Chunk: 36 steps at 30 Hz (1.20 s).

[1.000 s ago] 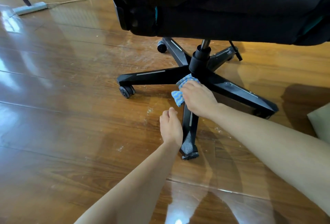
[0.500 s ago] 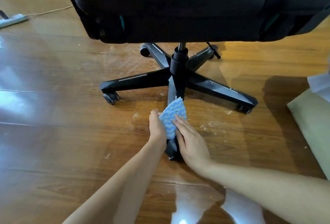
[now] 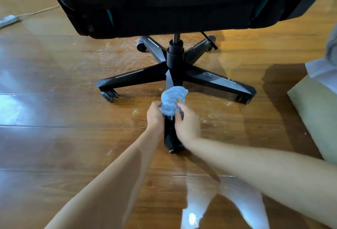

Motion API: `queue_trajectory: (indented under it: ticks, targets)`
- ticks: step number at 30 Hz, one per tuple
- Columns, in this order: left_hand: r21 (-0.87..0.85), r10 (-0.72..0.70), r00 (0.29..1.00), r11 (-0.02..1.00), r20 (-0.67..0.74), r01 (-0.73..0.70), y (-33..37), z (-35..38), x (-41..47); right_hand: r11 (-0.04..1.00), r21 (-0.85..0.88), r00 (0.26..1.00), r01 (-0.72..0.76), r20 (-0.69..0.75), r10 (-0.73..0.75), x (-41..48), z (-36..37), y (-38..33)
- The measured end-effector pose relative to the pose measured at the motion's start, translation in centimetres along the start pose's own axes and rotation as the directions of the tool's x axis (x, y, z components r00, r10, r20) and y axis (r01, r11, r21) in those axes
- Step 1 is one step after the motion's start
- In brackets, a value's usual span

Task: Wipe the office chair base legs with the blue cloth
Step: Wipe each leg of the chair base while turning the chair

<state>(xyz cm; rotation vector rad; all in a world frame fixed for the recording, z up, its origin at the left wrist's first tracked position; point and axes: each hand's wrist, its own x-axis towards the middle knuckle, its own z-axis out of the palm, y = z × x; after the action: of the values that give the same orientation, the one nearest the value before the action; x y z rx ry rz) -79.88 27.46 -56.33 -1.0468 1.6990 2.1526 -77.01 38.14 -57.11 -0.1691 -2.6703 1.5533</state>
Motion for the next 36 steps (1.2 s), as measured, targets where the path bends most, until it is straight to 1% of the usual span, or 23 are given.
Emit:
queue_trajectory:
  ticks: [3,5,6,8,9,11,12,14,17,18,20,21,22,24,27,29,32,33,34,36]
  targets:
    - [0.111,-0.032,0.999,0.993,0.016,0.03,1.4,0.0,0.7,0.993,0.114,0.998,0.029,0.057,-0.035,-5.5,-0.2,0.9]
    - [0.194,-0.031,0.999,0.981,0.016,0.028,1.9,0.1,0.9,0.981,0.192,0.992,-0.005,0.124,-0.02,-7.4,-0.1,0.9]
    - [0.217,-0.03,0.999,0.976,0.019,0.026,1.9,0.2,0.9,0.975,0.217,0.991,-0.038,0.13,0.01,-7.6,0.2,0.6]
    - [0.225,-0.041,0.999,0.974,0.023,0.035,1.7,0.3,0.7,0.965,0.224,0.989,-0.135,0.083,0.119,-6.7,1.0,-0.4]
    - [0.2,-0.059,0.997,0.979,0.039,0.051,1.4,0.4,0.6,0.955,0.222,0.98,-0.198,0.054,0.191,-5.7,1.5,-1.1]
    - [0.145,-0.078,0.994,0.987,0.083,0.065,1.0,0.6,0.2,0.9,0.267,0.936,-0.344,0.027,0.35,-2.9,2.2,-2.2]
    - [0.144,-0.068,0.992,0.988,0.104,0.052,0.9,0.6,0.0,0.871,0.299,0.915,-0.391,0.019,0.404,-1.3,2.4,-2.7]
    - [0.17,-0.021,0.993,0.985,0.116,0.001,1.1,0.6,-0.4,0.84,0.332,0.892,-0.429,0.008,0.452,1.7,2.2,-3.5]
    - [0.204,0.007,0.994,0.979,0.108,-0.029,1.5,0.6,-0.7,0.816,0.377,0.888,-0.439,0.04,0.459,2.9,1.2,-4.0]
    - [0.205,0.0,0.993,0.979,0.117,-0.024,1.7,0.8,-0.7,0.834,0.339,0.895,-0.436,0.062,0.442,2.0,1.0,-3.9]
    - [0.183,-0.011,0.992,0.983,0.123,-0.012,2.2,1.3,-0.2,0.891,0.193,0.912,-0.411,0.101,0.398,-0.9,0.6,-3.1]
    - [0.184,0.003,0.995,0.983,0.103,-0.022,2.4,1.8,0.1,0.902,0.153,0.914,-0.404,0.116,0.39,-2.4,0.5,-2.5]
    - [0.201,0.022,0.997,0.979,0.068,-0.035,2.5,2.2,0.4,0.901,0.153,0.911,-0.407,0.134,0.389,-3.7,0.4,-2.2]
    - [0.25,0.081,0.997,0.965,-0.007,-0.077,2.4,2.7,1.0,0.89,0.209,0.914,-0.406,0.124,0.387,-3.8,0.6,-1.7]
    - [0.303,0.159,0.984,0.944,-0.076,-0.129,1.3,2.9,1.2,0.881,0.218,0.907,-0.42,0.083,0.413,-0.3,1.2,-1.8]
    - [0.327,0.175,0.981,0.935,-0.088,-0.137,0.6,2.9,1.1,0.866,0.189,0.886,-0.462,0.063,0.459,3.1,1.3,-2.2]
    - [0.293,0.176,0.98,0.945,-0.09,-0.143,-0.4,2.9,0.9,0.838,0.205,0.86,-0.507,0.049,0.508,8.5,1.3,-3.2]
    - [0.306,0.203,0.975,0.937,-0.087,-0.167,-0.8,2.9,0.9,0.834,0.223,0.859,-0.505,0.034,0.511,10.1,1.1,-3.5]
    - [0.343,0.243,0.967,0.917,-0.073,-0.204,-1.2,2.9,0.9,0.829,0.244,0.858,-0.503,0.024,0.514,11.6,0.8,-3.8]
    - [0.478,0.311,0.95,0.838,-0.017,-0.265,-1.7,2.9,0.9,0.811,0.282,0.85,-0.512,0.033,0.525,13.5,0.1,-4.1]
